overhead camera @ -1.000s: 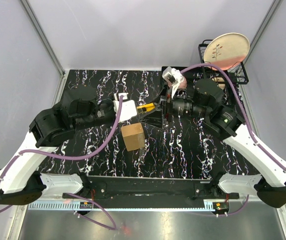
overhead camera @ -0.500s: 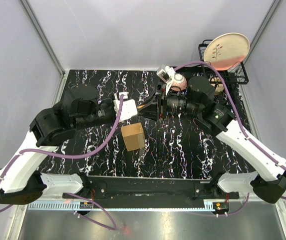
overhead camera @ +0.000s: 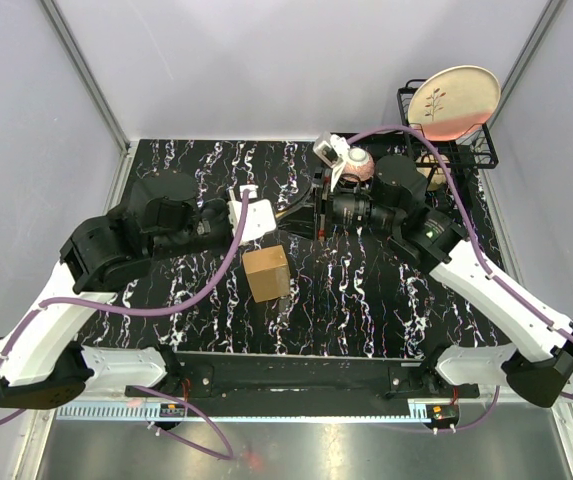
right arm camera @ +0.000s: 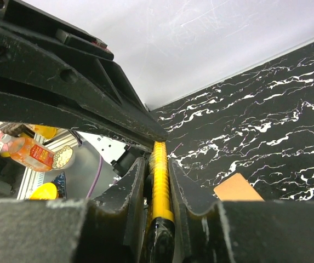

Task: Unpack the express box
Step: Pick up the knife from the center of the board, then pick up the express box from the center of the board.

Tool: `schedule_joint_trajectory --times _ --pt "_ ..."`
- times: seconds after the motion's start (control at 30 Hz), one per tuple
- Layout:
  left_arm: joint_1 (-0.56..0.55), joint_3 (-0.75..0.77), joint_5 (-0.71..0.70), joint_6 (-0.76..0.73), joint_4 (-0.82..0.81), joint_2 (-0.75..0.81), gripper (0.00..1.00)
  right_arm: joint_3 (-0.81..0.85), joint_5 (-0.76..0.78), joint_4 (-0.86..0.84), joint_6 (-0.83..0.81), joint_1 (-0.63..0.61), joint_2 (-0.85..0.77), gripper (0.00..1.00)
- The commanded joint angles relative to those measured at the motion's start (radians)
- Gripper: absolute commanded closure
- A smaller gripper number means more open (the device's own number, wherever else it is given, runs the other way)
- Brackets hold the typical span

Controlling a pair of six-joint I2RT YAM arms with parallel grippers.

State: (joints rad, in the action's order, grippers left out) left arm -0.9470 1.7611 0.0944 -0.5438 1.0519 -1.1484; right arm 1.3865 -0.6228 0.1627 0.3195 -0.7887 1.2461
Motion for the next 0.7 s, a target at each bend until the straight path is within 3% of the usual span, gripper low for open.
schedule_joint_trajectory --times 0.0,0.03,0.13,0.17,0.23,0.27,0.57,0.67 --pt "-0.004 0.031 0.021 0.022 -0.087 -0.005 0.89 -0.043 0.008 -0.045 -0.002 -0.001 -0.031 0.97" --pt "-0.003 0.031 0.01 0.024 -0.087 -0.005 0.74 -0.053 0.021 -0.052 -0.002 -0.001 -0.036 1.0" --pt "-0.004 0.026 -0.018 0.021 -0.082 -0.004 0.57 -0.107 0.083 -0.072 -0.026 -0.001 -0.076 1.0" --pt "-0.004 0.024 -0.027 0.021 -0.078 -0.001 0.34 -0.121 0.116 -0.066 -0.034 -0.001 -0.101 1.0" --pt "-0.004 0.014 -0.05 0.021 -0.064 -0.001 0.06 -0.152 0.161 -0.042 -0.075 -0.001 -0.131 1.0" --pt "-0.004 0.011 -0.047 0.013 -0.052 -0.002 0.01 -0.17 0.208 -0.013 -0.091 -0.001 -0.164 1.0" --pt "0.005 -0.048 0.099 0.001 0.158 -0.091 0.01 -0.267 0.466 0.13 -0.191 -0.001 -0.416 1.0" --pt "0.077 -0.075 0.218 -0.031 0.201 -0.148 0.01 -0.28 0.495 0.152 -0.194 -0.001 -0.473 1.0"
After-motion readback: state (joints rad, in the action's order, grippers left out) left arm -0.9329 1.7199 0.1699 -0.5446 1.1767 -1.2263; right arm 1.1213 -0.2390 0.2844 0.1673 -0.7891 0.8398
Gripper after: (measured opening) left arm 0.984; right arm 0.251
